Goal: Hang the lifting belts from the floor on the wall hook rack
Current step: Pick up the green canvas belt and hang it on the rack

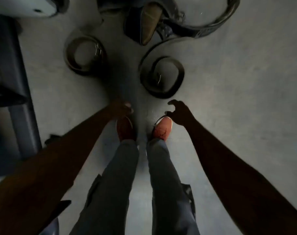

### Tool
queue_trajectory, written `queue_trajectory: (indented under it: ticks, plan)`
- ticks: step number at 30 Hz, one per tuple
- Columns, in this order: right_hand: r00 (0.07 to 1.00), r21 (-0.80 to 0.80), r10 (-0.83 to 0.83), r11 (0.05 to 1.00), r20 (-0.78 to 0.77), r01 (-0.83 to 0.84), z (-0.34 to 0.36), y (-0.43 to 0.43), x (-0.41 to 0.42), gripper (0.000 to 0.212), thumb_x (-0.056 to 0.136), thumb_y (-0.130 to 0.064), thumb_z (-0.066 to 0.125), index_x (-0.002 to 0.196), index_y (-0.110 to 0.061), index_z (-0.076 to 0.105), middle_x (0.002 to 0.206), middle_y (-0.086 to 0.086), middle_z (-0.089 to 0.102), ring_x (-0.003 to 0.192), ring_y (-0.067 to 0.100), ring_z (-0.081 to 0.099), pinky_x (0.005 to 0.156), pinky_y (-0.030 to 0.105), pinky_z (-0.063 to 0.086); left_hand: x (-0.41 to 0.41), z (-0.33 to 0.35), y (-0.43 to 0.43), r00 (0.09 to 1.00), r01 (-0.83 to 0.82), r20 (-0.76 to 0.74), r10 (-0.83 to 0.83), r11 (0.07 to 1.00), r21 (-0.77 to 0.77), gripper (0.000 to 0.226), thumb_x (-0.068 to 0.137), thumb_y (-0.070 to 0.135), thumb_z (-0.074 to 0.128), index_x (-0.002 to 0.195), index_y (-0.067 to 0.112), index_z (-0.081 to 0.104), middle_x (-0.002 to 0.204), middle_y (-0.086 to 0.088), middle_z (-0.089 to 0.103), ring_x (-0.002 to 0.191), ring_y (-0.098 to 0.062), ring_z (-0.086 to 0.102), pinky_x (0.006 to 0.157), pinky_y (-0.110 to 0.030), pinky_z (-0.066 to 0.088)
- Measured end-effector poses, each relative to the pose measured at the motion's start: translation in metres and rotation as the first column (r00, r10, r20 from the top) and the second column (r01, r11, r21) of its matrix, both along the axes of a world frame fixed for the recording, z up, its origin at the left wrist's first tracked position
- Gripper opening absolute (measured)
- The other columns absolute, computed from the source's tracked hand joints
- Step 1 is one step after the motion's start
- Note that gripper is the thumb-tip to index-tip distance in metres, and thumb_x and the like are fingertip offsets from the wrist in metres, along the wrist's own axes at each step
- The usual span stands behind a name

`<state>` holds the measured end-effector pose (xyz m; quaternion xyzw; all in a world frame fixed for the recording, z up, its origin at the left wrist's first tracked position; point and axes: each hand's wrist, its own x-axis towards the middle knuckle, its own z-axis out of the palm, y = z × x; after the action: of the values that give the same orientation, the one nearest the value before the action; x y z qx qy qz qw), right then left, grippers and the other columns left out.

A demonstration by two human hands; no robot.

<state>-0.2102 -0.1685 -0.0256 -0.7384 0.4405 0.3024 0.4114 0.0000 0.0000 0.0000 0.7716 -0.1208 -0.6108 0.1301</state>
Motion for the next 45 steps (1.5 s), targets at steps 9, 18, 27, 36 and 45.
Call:
queue_trajectory:
  ticks: [9,18,27,36,45]
  plan:
    - [0.984,-0.080,-0.015,0.997,-0.180,0.000,-0.141,-0.072,0.040,0.068,0.098,-0.031,0.058,0.156,-0.012,0.028,0.157,0.016,0.035,0.141,0.040,0.036,0.113,0.048,0.035,-0.018,-0.138,-0.071,1.000,0.028,-0.011,-0.029,0.995,-0.097,0.040,0.090,0.027,0.068,0.127,0.015,0.061,0.128,-0.008,0.064,0.120,-0.025,0.060,0.096,-0.033,0.048]
    - [0.923,0.332,-0.118,0.910,-0.367,0.249,-0.147,-0.050,0.010,0.028,0.095,-0.024,0.063,0.119,-0.011,0.067,0.120,0.014,0.070,0.107,0.033,0.070,0.091,0.042,0.056,-0.037,-0.150,-0.085,0.983,0.185,-0.009,-0.186,0.980,-0.077,0.059,0.097,0.026,0.058,0.150,0.010,0.037,0.154,-0.012,0.041,0.141,-0.025,0.041,0.114,-0.032,0.033]
    - [0.969,-0.245,0.239,0.938,-0.055,-0.245,-0.211,-0.114,0.059,0.071,0.089,-0.038,0.064,0.151,-0.014,0.039,0.151,0.016,0.044,0.134,0.035,0.048,0.107,0.045,0.048,-0.029,-0.188,-0.080,0.993,0.007,-0.114,-0.011,0.999,-0.036,0.060,0.094,0.036,0.061,0.146,0.012,0.042,0.146,-0.010,0.051,0.134,-0.026,0.049,0.113,-0.044,0.039]
    - [0.948,-0.368,0.305,0.895,0.092,-0.252,-0.188,-0.053,0.042,0.024,0.096,-0.015,0.057,0.109,0.001,0.069,0.105,0.021,0.071,0.099,0.040,0.067,0.079,0.036,0.047,-0.049,-0.177,-0.111,0.740,-0.566,-0.380,0.555,0.819,0.094,0.048,0.096,0.044,0.056,0.133,0.013,0.052,0.137,-0.008,0.056,0.124,-0.026,0.054,0.103,-0.043,0.047]
    - [0.884,-0.100,0.201,0.979,0.423,-0.175,-0.087,-0.017,0.020,0.031,0.095,-0.026,0.064,0.125,-0.020,0.068,0.102,0.004,0.078,0.085,0.017,0.071,0.071,0.022,0.044,-0.015,-0.101,-0.118,0.474,-0.881,-0.199,0.858,0.464,-0.095,0.038,0.097,0.014,0.055,0.133,0.000,0.053,0.120,-0.017,0.059,0.105,-0.029,0.060,0.106,-0.047,0.045]
